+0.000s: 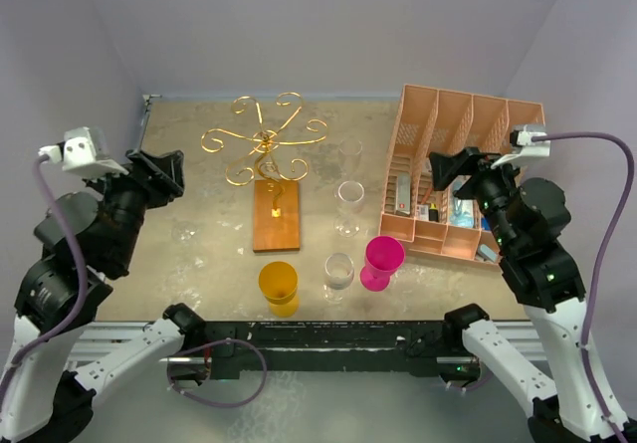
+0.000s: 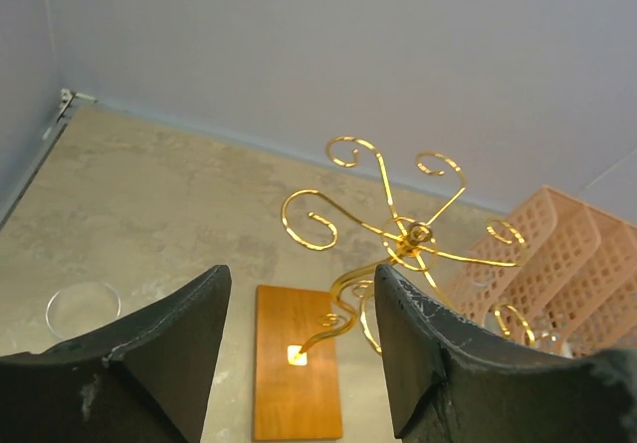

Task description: Place the wine glass upside down on the wine glass rack

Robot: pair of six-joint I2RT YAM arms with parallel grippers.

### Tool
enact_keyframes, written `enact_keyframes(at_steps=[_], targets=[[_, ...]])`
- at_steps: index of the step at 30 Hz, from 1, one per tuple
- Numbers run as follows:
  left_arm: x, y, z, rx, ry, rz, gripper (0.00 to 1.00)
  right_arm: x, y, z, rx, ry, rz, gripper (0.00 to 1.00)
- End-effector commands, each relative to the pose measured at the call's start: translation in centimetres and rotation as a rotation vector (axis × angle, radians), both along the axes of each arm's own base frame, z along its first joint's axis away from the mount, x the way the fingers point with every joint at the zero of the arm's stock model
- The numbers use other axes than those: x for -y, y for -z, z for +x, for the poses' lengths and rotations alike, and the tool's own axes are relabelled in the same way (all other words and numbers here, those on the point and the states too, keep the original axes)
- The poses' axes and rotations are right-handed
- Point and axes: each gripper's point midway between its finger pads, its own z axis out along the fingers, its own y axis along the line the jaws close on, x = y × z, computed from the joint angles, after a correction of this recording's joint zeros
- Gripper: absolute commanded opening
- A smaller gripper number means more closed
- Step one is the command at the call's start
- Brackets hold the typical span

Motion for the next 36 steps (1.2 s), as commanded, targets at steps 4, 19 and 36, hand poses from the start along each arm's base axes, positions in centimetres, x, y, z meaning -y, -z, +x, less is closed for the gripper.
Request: enact_keyframes(at_steps=[4, 19, 36], targets=[[-0.2, 3.8, 2.3, -0.083, -0.074, -0.007, 0.6, 0.7, 1.9, 0.8, -0.007, 0.007, 0.023, 0.92], [2.2, 6.9, 1.6, -0.136, 0.087, -0.075, 0.64, 0.0, 7.1, 0.7, -0.179, -0.095, -0.041, 0.8], [2.4, 3.9, 0.0, -0.001, 0.141, -0.162, 0.66, -7.8, 11.3, 2.0, -0.402, -0.423, -0.225, 0.66]])
